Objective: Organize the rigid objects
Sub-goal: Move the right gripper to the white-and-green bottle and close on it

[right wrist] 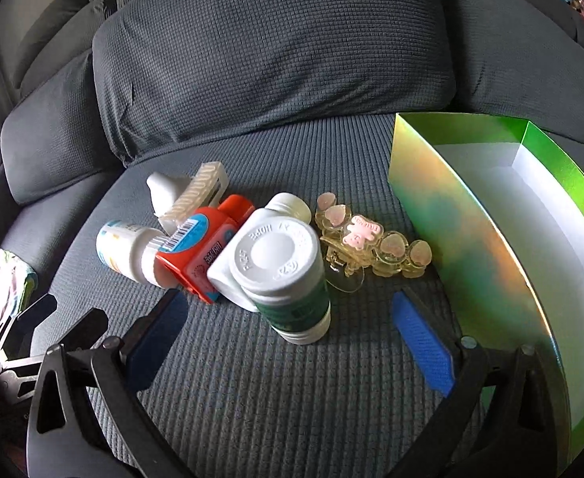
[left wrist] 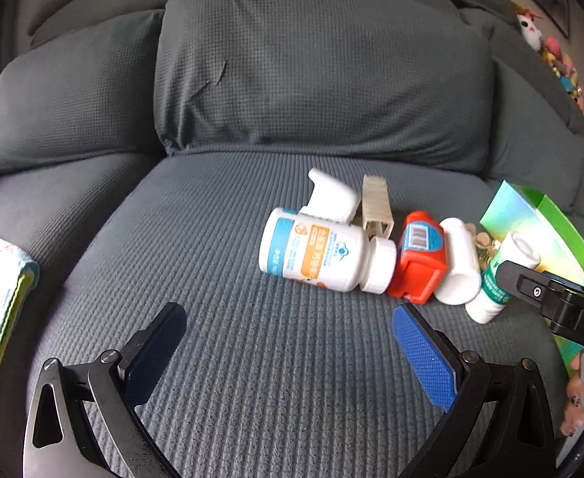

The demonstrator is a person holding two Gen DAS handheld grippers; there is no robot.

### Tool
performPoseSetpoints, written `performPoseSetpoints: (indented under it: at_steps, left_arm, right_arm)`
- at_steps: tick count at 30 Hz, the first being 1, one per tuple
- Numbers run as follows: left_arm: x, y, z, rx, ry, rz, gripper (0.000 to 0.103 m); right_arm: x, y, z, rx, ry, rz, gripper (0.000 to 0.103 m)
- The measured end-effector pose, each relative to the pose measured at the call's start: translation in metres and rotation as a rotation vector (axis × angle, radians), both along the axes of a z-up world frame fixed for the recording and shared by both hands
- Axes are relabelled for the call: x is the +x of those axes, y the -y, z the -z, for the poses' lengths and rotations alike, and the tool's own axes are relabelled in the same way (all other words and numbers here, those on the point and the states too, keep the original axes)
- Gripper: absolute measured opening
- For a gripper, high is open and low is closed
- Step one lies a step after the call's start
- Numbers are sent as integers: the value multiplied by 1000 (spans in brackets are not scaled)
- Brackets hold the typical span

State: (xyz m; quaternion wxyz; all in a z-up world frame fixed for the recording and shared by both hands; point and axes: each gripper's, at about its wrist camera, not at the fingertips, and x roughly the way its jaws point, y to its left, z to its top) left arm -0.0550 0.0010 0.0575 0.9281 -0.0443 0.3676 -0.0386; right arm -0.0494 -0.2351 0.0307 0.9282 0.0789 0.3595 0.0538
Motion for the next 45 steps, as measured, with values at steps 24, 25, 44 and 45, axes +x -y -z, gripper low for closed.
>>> performPoseSetpoints:
  at_steps: [24, 25, 44, 45]
  left_arm:
    - [13, -12, -7, -280, -44, 61, 101]
    - [12, -10, -7, -279, -44, 69, 100]
    - [3, 38, -1, -256, -62, 215, 81]
    - [2, 42, -1, -253, -62, 232, 79]
  right_arm:
    - [4, 10, -9, 91, 3, 48, 62]
    - [5, 10, -8, 95, -3, 47, 61]
    - [9, 17, 0, 143, -79, 40, 41]
    - [7, 18, 1, 173, -84, 28, 41]
